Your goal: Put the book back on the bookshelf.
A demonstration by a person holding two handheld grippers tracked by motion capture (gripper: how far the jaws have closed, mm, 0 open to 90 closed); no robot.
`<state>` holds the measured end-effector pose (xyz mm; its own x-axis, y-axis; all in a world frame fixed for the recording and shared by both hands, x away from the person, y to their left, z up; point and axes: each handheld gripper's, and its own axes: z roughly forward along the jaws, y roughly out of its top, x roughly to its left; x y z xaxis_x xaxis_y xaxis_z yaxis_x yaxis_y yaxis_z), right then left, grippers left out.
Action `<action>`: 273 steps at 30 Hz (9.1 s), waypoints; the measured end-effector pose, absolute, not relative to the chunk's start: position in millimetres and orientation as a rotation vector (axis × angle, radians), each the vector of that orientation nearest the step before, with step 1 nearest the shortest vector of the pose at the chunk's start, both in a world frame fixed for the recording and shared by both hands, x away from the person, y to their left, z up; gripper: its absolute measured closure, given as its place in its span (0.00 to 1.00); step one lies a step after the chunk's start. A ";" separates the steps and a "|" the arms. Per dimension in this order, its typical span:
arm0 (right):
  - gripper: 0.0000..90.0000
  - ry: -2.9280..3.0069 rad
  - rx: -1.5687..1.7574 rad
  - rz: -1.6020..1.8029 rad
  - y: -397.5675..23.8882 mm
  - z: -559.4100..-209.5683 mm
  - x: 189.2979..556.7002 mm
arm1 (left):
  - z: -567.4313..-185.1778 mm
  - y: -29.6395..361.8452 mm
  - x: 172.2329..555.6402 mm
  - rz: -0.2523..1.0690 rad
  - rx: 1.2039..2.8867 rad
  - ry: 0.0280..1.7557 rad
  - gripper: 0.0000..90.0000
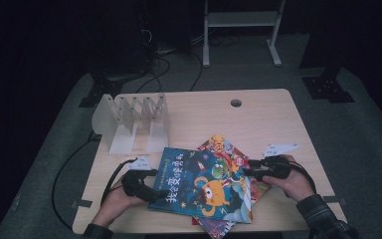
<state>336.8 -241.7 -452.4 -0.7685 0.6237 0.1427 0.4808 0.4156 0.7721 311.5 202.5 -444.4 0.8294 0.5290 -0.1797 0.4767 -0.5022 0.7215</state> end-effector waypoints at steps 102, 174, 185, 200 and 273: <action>0.82 2.737 0.620 1.191 -200.4 -445.5 297.4 | -441.5 233.0 329.8 -0.163 2.023 0.915 0.00; 0.84 2.778 0.625 1.187 -181.2 -443.3 296.3 | -307.7 200.9 351.6 -0.141 2.047 0.734 0.20; 0.84 2.764 0.622 1.169 -179.6 -442.6 293.8 | -289.4 189.9 364.2 -0.175 2.080 0.756 0.35; 0.91 2.773 0.625 1.171 -168.6 -441.8 287.4 | -267.1 175.4 383.1 -0.185 2.127 0.795 0.58; 0.39 2.100 1.337 0.995 -312.5 -472.2 383.6 | -173.3 155.3 389.5 -0.025 2.358 0.735 0.92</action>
<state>383.6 -312.5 -472.2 -0.4241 0.9056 0.0025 0.5754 0.2674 0.7729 389.5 155.3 -173.3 0.8421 0.5001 -0.2021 0.5125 -0.6251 0.5887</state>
